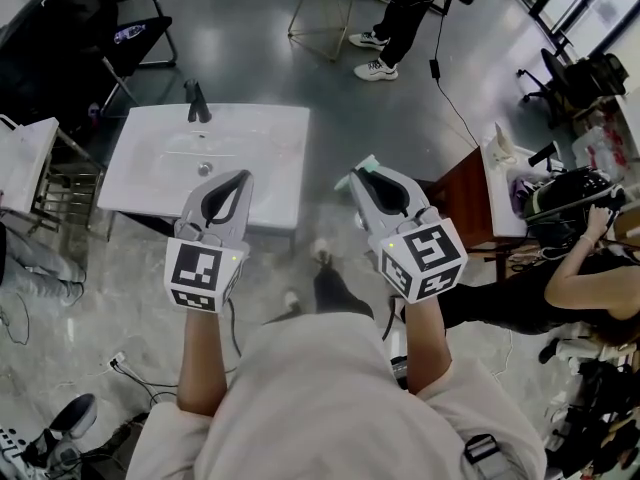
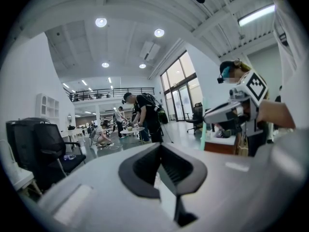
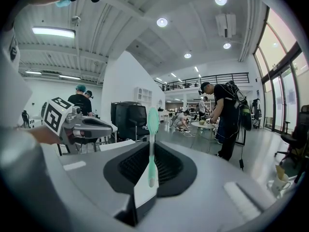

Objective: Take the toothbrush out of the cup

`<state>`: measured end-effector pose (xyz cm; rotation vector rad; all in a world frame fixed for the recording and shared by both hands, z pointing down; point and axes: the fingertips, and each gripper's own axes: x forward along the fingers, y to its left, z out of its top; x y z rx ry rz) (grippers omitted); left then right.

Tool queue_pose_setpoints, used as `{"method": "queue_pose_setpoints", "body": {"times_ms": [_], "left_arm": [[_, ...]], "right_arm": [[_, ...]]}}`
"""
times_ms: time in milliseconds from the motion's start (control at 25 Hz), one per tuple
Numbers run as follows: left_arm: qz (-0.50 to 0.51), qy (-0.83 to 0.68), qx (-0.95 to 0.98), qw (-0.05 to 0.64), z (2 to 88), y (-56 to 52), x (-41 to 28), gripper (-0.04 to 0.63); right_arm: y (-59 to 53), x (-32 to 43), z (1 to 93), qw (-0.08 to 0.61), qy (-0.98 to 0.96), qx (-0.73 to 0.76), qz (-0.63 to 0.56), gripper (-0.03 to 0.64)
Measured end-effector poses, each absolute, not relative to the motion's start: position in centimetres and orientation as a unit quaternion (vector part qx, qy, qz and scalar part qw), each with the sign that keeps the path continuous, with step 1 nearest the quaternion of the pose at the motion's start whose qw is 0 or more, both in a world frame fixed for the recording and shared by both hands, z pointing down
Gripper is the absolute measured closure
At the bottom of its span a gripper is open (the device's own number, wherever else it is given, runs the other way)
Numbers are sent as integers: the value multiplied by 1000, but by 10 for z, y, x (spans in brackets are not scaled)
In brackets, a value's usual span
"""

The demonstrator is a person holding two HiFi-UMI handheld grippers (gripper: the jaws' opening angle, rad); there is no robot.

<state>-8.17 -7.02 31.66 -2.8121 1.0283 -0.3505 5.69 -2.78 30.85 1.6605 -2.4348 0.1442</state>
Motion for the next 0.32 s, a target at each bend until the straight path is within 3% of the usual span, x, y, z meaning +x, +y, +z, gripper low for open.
{"method": "queue_pose_setpoints", "body": {"times_ms": [320], "left_arm": [[-119, 344, -930, 58, 326, -79, -85, 594]], "right_arm": [[-39, 54, 316, 98, -824, 556, 51, 578]]}}
